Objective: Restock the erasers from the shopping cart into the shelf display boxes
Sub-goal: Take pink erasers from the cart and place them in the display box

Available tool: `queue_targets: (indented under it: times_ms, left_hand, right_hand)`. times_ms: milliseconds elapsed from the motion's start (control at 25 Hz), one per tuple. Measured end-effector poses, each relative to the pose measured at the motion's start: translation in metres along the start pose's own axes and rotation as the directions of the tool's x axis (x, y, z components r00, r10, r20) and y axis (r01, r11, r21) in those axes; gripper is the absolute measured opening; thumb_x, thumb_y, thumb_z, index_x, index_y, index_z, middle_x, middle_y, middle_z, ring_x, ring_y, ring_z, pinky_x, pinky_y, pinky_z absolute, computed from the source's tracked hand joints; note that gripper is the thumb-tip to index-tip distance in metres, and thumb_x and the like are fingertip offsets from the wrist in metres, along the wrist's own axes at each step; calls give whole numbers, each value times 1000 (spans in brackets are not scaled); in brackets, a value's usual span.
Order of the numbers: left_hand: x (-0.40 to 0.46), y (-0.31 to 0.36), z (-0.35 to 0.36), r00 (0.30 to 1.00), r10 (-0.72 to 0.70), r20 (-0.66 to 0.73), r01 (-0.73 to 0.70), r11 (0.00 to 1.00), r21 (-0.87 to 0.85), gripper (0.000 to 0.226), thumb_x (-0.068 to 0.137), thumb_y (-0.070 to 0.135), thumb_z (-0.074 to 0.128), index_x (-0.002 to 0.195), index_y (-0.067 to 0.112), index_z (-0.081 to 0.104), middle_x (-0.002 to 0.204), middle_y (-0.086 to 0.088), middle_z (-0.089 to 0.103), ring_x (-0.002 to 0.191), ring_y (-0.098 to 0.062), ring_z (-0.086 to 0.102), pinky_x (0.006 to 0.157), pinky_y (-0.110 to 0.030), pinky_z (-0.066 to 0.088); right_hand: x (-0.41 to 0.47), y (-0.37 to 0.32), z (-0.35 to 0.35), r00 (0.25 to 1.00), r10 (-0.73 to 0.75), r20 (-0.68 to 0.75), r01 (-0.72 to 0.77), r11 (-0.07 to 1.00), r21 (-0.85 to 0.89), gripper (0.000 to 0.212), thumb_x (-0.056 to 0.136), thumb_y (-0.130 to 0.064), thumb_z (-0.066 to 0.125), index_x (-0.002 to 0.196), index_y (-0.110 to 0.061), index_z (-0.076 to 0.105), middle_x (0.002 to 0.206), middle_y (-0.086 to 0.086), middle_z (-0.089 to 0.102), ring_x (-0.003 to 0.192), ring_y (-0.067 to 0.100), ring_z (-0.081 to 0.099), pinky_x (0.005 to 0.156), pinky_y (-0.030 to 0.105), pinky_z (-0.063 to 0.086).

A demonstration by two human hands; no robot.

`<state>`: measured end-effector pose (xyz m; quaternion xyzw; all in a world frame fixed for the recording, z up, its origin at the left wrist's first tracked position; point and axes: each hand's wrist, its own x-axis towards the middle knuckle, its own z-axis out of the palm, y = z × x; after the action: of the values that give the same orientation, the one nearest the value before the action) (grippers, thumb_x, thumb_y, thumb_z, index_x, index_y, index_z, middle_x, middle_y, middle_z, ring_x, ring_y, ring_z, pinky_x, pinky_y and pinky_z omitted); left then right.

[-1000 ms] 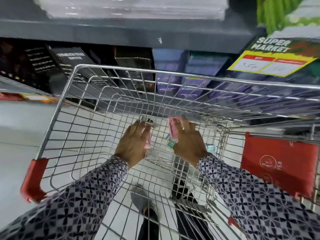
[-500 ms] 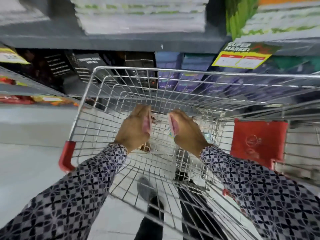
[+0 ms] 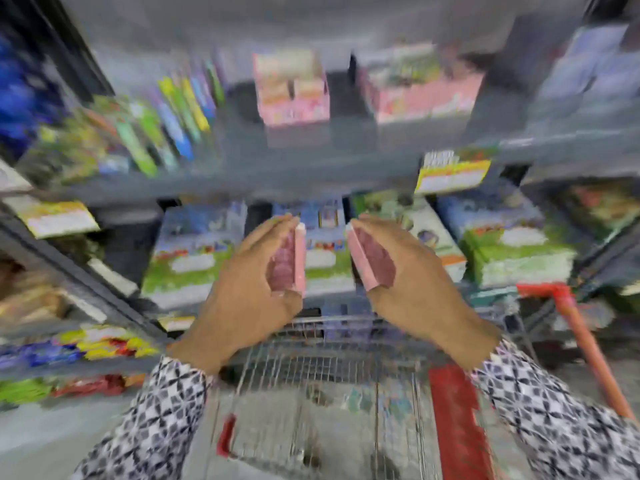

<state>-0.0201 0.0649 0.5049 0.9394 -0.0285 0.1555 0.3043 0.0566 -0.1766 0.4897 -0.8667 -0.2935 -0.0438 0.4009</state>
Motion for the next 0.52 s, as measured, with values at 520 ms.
queue_targets:
  times_ms: [520]
  left_hand:
    - [260, 20, -96, 989, -120, 85, 99, 970, 222, 98, 65, 31, 69, 158, 14, 42, 161, -8, 46, 148, -26, 44, 123, -35, 33]
  right_hand:
    - [269, -64, -61, 990, -20, 142, 64, 948, -312, 36, 81, -36, 56, 114, -24, 64, 118, 10, 71, 110, 39, 66, 92, 46, 56]
